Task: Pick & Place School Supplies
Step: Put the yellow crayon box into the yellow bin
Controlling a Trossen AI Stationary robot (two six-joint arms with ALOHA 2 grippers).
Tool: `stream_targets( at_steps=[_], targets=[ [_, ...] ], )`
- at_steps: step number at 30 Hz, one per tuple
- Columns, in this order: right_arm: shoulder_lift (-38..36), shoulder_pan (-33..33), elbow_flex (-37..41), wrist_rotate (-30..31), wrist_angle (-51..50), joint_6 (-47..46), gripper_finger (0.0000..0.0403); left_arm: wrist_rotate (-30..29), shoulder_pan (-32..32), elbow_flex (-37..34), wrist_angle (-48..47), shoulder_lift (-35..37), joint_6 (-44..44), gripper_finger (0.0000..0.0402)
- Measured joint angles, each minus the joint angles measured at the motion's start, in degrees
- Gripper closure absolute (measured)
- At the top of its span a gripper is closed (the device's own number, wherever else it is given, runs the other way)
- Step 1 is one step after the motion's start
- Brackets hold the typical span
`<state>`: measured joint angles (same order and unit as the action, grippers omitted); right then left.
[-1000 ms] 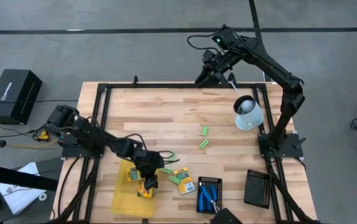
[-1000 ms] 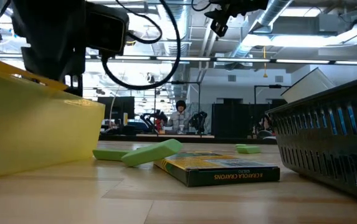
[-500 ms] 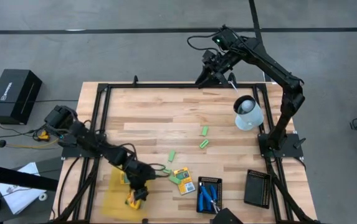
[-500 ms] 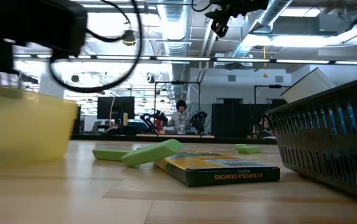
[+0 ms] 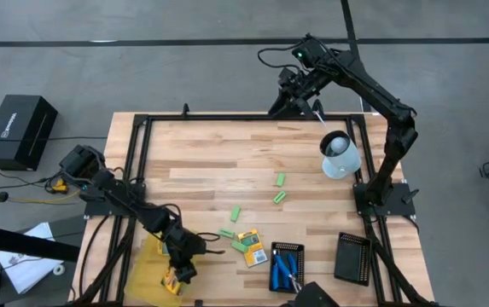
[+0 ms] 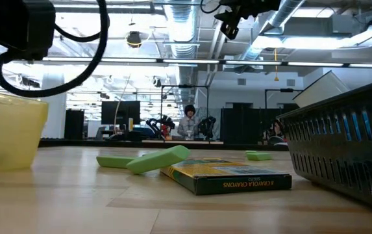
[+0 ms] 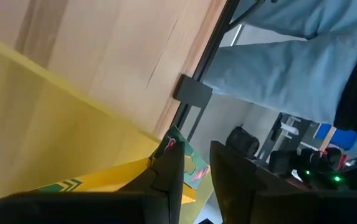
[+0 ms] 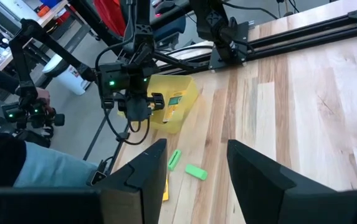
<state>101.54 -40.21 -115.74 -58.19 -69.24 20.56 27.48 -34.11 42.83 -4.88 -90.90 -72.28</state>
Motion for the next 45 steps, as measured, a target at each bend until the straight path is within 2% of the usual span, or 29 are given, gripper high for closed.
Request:
stream_targets(
  at_steps=[7, 17, 27, 33, 38, 45],
  targets=[
    [0.0, -0.1, 0.0, 0.0, -0.4, 0.0, 0.0244, -2.1, 0.0, -0.1, -2.0, 3.1, -1.3, 0.0325],
    [0.0, -0.1, 0.0, 0.0, -0.8, 0.0, 0.0244, -1.7, -3.1, -1.0, -5.4, 4.6, -4.3, 0.0325],
    [0.0, -0.1, 0.0, 0.0, -0.9, 0.4, 0.0244, -7.5, -3.3, -4.6, -7.1, 16.7, -12.4, 0.0325],
    [0.0, -0.1, 0.0, 0.0, -0.9, 0.9, 0.0244, -8.2, -3.5, -6.8, -6.9, 21.6, -14.1, 0.0325],
    [0.0, -0.5, 0.0, 0.0, -1.4, 0.6, 0.0244, -8.1, -3.5, -8.7, -6.7, 21.4, -13.7, 0.0325],
    [0.0, -1.9, 0.0, 0.2, -1.8, 0.5, 0.0244, -8.5, -4.2, -12.1, -1.2, 20.4, -13.9, 0.0325]
  ],
)
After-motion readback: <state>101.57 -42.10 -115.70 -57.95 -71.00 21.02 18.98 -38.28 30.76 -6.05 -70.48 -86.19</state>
